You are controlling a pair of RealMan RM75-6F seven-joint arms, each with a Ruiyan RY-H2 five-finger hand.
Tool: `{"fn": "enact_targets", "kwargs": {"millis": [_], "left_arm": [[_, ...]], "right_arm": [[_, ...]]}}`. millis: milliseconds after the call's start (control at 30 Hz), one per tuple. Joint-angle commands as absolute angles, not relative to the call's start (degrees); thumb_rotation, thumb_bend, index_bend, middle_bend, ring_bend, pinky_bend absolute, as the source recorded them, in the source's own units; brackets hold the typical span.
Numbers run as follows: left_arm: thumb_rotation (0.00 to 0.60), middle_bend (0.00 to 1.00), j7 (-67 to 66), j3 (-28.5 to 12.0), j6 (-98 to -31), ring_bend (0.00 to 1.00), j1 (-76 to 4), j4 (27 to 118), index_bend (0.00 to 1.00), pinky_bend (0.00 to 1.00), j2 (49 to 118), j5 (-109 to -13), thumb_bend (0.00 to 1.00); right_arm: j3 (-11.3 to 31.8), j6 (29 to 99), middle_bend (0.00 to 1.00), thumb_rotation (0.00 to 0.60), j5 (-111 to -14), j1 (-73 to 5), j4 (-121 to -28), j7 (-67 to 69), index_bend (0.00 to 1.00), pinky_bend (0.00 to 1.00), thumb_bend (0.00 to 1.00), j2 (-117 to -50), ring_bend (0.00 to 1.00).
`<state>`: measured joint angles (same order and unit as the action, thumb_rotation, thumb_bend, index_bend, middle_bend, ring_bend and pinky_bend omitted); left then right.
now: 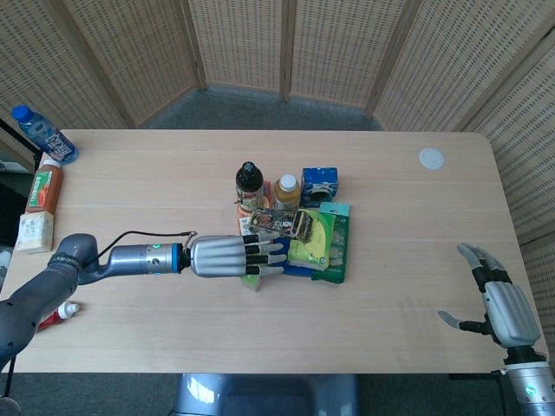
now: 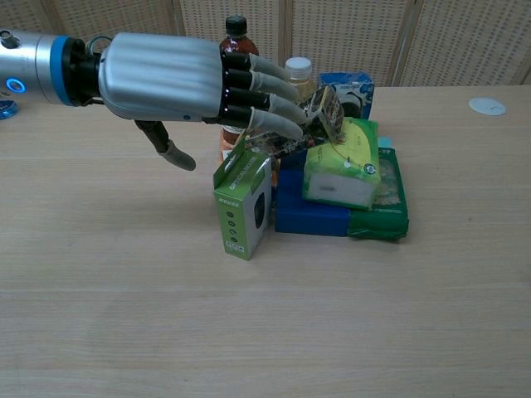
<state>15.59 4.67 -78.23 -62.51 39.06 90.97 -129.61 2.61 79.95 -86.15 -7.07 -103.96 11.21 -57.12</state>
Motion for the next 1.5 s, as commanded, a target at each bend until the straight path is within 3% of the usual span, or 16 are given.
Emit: {"fn": "enact_targets", "kwargs": {"millis": [33, 600, 667, 733, 833, 900, 1067, 1233, 1500], "left_arm": [[0.6, 0.0, 15.71, 6.28, -76.25, 0.0, -64.48, 37.8, 0.0, 0.0, 92.75, -129.18, 0.0], [0.6, 0.01, 15.36, 12.62, -69.23, 0.0, -69.15, 30.56, 0.02, 0.02, 101.8, -125.99, 0.0], [0.6, 0.13, 15.11, 13.08, -70.58, 0.01, -69.2, 29.84, 0.18, 0.15, 102.65, -125.79, 0.0], [0.6, 0.4, 15.08, 13.31, -71.72, 0.15, -69.04, 29.23, 0.45, 0.37, 103.42, -125.37, 0.0], [0.6, 0.63, 14.8, 13.6, -73.67, 0.36, -68.84, 28.35, 0.68, 0.54, 104.48, -124.76, 0.0], [0.6, 0.7, 14.46, 14.11, -74.04, 0.42, -69.03, 27.93, 0.74, 0.58, 104.67, -124.57, 0.0], [0.6, 0.73, 13.54, 14.58, -75.12, 0.43, -69.33, 28.68, 0.76, 0.6, 103.8, -123.46, 0.0], [0.6, 0.73, 11.65, 12.46, -79.5, 0.43, -70.54, 33.66, 0.76, 0.6, 99.48, -121.48, 0.0], [0.6, 0.72, 3.03, 8.41, -81.83, 0.43, -71.51, 54.52, 0.76, 0.6, 81.93, -117.72, 0.0]], "right_arm": [[2.73, 79.88, 0.0, 0.584, -86.0, -7.1, -103.87, 11.69, 0.0, 0.0, 0.0, -57.01, 0.0], [3.56, 80.2, 0.0, 0.585, -85.37, -7.01, -103.39, 15.41, 0.0, 0.0, 0.0, -55.84, 0.0], [3.64, 80.19, 0.0, 0.583, -85.27, -7.01, -103.35, 15.64, 0.0, 0.0, 0.0, -55.81, 0.0], [3.66, 80.1, 0.0, 0.585, -85.22, -7.02, -103.3, 15.75, 0.0, 0.0, 0.0, -55.78, 0.0], [3.72, 80.07, 0.0, 0.587, -85.15, -7.04, -103.24, 15.81, 0.0, 0.0, 0.0, -55.78, 0.0], [3.74, 79.9, 0.0, 0.587, -85.05, -7.1, -103.19, 15.77, 0.0, 0.0, 0.0, -55.81, 0.0], [3.6, 79.67, 0.0, 0.586, -85.22, -7.15, -103.27, 15.52, 0.0, 0.0, 0.0, -55.84, 0.0], [3.53, 80.05, 0.0, 0.585, -85.63, -6.99, -103.5, 15.38, 0.0, 0.0, 0.0, -55.76, 0.0], [2.92, 80.28, 0.0, 0.587, -86.98, -6.84, -103.92, 14.87, 0.0, 0.0, 0.0, -55.72, 0.0]]}}
